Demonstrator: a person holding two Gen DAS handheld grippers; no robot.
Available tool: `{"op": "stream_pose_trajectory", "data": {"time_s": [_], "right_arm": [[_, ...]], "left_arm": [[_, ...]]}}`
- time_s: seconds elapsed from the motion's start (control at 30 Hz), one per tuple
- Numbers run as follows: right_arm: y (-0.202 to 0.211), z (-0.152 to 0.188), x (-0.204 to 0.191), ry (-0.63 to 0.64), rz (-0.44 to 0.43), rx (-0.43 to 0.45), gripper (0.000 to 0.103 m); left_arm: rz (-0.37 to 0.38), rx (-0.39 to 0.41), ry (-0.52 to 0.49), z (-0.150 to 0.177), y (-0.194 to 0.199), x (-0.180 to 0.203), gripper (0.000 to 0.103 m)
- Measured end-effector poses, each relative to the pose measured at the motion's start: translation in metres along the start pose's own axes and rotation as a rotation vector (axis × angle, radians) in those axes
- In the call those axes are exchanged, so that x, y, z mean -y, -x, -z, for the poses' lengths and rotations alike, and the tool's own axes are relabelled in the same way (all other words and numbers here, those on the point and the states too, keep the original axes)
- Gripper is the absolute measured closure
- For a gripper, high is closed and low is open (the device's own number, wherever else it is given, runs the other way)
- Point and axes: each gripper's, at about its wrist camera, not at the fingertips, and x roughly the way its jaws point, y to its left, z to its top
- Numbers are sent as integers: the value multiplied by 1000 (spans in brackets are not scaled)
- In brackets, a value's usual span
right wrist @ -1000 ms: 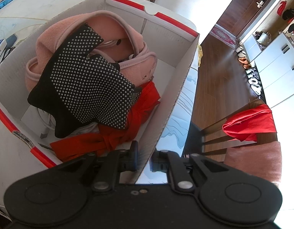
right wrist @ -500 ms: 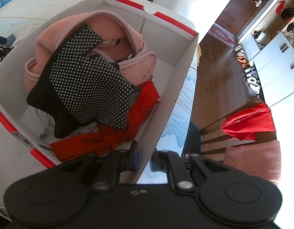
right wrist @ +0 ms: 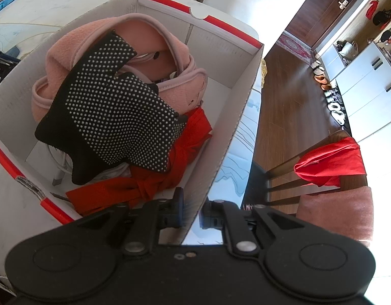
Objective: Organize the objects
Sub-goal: 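Grasp the brown beaded bracelet on the mat with the left gripper, then carry the brown bracelet into the box and open the left gripper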
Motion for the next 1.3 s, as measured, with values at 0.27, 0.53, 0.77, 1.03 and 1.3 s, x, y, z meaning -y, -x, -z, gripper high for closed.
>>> {"op": "stream_pose_trajectory", "data": {"time_s": [0.27,0.53,0.77,1.03,1.3], "right_arm": [[0,0,-1,0,0,0,93],[-1,-1,-1,1,0,2,93],[-1,-1,-1,2,-1,3,93],[-2,-1,-1,2,-2,3,93],[-1,-3,-1,2,-3,5,93]], "left_arm": [[15,51,1,-1,19,4,95],[65,96,-1,-6,51,8,97],[111,125,-20,-11,81,14,97],[172,153,-80,-27,113,36,97],[251,202,-205,-50,139,75,97]]}}
